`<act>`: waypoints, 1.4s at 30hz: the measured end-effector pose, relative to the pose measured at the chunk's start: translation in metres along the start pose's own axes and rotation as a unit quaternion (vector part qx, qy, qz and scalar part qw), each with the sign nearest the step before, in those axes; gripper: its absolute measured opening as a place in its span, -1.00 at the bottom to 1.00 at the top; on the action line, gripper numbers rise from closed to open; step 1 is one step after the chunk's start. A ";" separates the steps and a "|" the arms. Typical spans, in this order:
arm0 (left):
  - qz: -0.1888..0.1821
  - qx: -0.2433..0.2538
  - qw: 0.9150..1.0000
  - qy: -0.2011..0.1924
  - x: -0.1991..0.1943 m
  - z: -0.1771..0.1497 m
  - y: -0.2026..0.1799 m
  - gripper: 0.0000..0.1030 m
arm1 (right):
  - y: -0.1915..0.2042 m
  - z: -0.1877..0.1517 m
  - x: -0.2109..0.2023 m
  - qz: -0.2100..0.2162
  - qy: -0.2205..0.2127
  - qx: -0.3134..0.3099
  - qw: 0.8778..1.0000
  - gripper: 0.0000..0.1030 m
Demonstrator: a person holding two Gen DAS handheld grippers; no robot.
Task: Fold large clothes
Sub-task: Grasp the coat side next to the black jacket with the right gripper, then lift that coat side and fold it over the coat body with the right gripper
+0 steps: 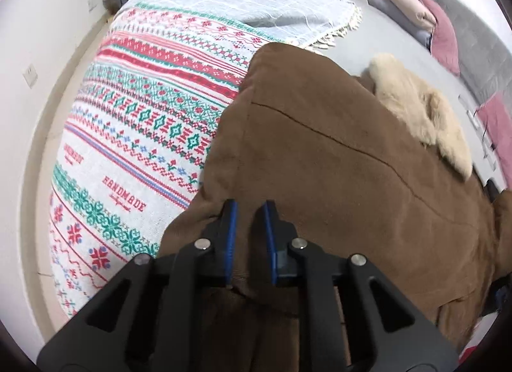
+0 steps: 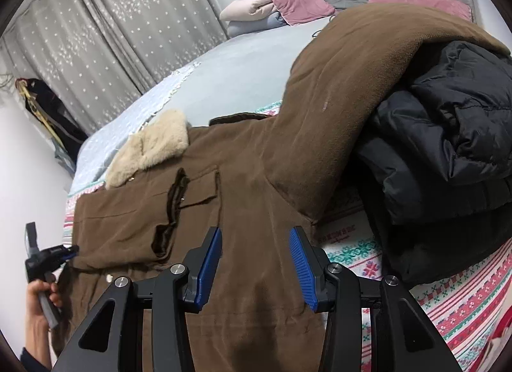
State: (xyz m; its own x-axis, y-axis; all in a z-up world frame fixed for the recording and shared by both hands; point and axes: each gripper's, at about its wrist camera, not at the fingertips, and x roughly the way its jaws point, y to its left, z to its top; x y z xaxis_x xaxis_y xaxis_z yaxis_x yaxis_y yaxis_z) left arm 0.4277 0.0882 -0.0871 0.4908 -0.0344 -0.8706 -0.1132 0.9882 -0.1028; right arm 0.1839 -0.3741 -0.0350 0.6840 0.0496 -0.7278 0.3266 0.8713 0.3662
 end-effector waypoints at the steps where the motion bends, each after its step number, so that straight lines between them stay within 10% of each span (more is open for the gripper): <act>1: 0.003 -0.001 1.000 0.001 -0.002 0.000 0.000 -0.61 | -0.003 0.001 0.000 0.000 0.001 0.006 1.000 -0.13; 6: -0.027 -0.004 1.000 -0.011 -0.041 -0.006 -0.016 -0.54 | -0.015 0.010 -0.029 0.025 -0.038 0.021 0.999 -0.13; 10: -0.029 0.033 0.998 -0.035 -0.078 -0.029 -0.044 0.04 | -0.029 0.031 -0.069 0.058 -0.097 0.033 0.993 -0.13; 17: -0.047 0.081 0.994 -0.057 -0.116 -0.049 -0.079 0.22 | -0.109 0.086 -0.110 0.029 -0.180 0.143 0.973 0.05; 25: -0.057 0.080 0.993 -0.062 -0.123 -0.053 -0.080 0.25 | -0.219 0.113 -0.088 0.000 -0.176 0.305 0.936 0.08; 31: -0.054 0.078 0.994 -0.059 -0.117 -0.055 -0.084 0.25 | -0.216 0.139 -0.076 -0.033 -0.198 0.278 0.939 0.04; 34: -0.050 0.085 0.993 -0.061 -0.116 -0.056 -0.092 0.25 | -0.206 0.147 -0.077 -0.054 -0.206 0.245 0.946 -0.80; 42: -0.051 0.106 0.992 -0.049 -0.106 -0.064 -0.116 0.25 | -0.119 0.154 -0.123 -0.150 -0.296 0.089 0.939 -0.83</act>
State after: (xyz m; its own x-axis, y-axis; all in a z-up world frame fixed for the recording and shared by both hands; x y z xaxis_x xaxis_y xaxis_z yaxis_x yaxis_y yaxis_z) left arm 0.3337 -0.0325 -0.0138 0.5738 -0.1316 -0.8083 0.1206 0.9898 -0.0755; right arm 0.1614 -0.5589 0.1003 0.7688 -0.5122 -0.3829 0.6312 0.7038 0.3258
